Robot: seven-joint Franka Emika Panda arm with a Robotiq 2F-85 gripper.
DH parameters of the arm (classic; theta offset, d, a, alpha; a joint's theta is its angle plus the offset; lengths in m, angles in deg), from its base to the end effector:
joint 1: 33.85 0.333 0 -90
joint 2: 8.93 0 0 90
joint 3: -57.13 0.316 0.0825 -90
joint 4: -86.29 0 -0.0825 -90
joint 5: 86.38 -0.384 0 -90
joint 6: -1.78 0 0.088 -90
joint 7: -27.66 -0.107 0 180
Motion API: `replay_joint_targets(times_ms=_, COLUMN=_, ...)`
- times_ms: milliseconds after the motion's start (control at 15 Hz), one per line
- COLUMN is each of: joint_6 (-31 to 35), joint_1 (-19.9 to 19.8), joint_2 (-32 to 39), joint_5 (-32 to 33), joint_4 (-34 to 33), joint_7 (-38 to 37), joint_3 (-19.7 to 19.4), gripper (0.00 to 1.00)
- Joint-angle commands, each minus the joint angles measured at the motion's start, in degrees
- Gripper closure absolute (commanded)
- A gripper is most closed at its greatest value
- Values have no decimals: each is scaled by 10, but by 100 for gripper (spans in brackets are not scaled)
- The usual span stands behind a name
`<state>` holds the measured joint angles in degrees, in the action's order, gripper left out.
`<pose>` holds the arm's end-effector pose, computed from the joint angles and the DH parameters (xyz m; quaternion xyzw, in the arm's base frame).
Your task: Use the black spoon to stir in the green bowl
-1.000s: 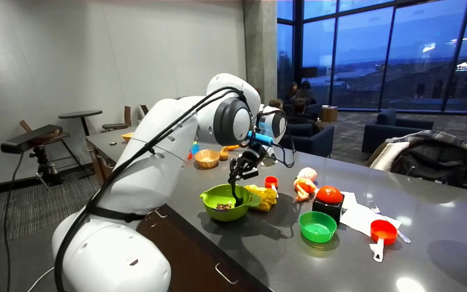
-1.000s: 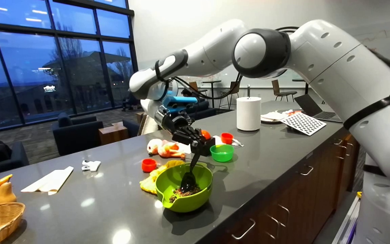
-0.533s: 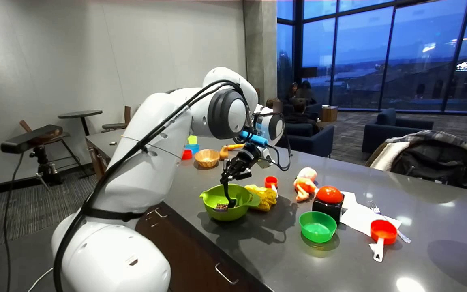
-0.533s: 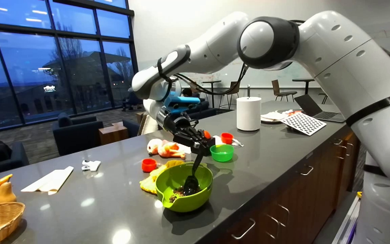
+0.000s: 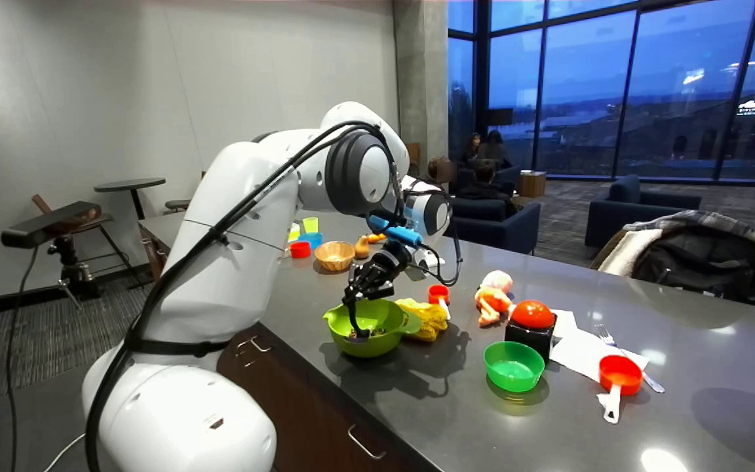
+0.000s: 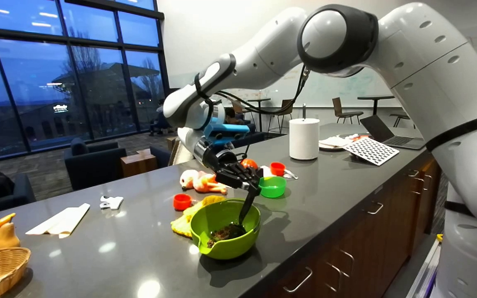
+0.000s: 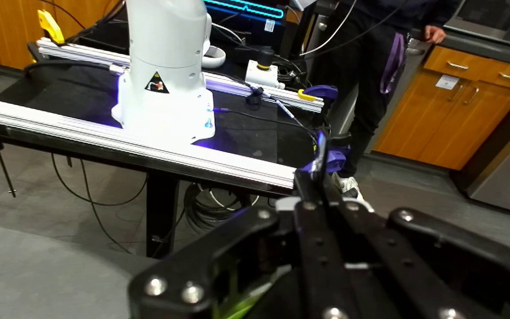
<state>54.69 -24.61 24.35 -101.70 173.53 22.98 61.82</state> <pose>0.5291 0.1623 0.3126 -0.8170 -0.0807 0.5673 0.0643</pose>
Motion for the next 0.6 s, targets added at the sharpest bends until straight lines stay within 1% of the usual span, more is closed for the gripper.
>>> replay_joint_targets(times_ms=0, joint_6=2, joint_1=4, joint_2=0, joint_5=7, joint_4=-11, joint_7=16, joint_3=6, gripper=99)
replay_joint_targets(times_ms=533, joint_6=-4, joint_1=10, joint_2=48, joint_5=29, joint_4=-92, joint_7=58, joint_3=19, gripper=99)
